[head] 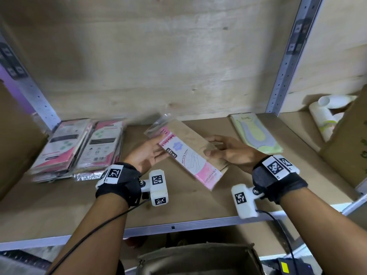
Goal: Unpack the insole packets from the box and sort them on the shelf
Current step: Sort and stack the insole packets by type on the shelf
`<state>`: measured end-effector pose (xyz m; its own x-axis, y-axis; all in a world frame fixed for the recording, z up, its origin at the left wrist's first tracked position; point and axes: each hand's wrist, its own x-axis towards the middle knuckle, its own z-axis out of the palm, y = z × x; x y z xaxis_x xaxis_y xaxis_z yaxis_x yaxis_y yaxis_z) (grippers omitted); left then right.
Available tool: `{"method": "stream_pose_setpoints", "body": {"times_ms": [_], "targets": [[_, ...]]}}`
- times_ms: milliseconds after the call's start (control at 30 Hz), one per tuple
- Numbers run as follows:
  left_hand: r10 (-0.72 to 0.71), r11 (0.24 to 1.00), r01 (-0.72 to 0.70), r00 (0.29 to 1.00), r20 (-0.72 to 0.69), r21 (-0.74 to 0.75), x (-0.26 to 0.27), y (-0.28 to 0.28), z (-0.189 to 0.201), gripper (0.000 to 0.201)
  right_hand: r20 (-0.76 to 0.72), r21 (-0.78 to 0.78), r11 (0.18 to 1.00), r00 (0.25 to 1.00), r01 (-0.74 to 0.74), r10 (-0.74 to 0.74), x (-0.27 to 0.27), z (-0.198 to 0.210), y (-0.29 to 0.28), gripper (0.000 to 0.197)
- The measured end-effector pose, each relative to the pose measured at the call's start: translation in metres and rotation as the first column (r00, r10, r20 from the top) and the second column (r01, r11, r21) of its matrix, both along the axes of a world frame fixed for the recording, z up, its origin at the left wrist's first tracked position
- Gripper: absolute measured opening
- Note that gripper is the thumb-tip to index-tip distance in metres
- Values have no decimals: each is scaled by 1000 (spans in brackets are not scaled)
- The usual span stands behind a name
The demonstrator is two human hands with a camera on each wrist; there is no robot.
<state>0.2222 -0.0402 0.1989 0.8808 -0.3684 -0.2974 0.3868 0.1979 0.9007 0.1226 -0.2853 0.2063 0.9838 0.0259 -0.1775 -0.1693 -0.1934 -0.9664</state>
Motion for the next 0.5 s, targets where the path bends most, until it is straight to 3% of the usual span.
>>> {"method": "stream_pose_setpoints", "body": {"times_ms": [133, 233, 300, 500], "targets": [[104, 994, -105, 993, 52, 30, 6, 17, -4, 22, -50, 0, 999, 998, -39, 39, -2, -3, -4, 49], [131, 956, -177, 971, 201, 233, 3, 24, -4, 26, -59, 12, 997, 996, -72, 73, -4, -7, -4, 48], [150, 931, -233, 946, 288, 281, 1, 25, -4, 31, -63, 16, 995, 993, -103, 104, -6, -8, -5, 49], [73, 827, -304, 891, 448, 472, 1, 33, -10, 43, -42, 58, 976, 976, -210, 212, -12, -9, -6, 44]]}}
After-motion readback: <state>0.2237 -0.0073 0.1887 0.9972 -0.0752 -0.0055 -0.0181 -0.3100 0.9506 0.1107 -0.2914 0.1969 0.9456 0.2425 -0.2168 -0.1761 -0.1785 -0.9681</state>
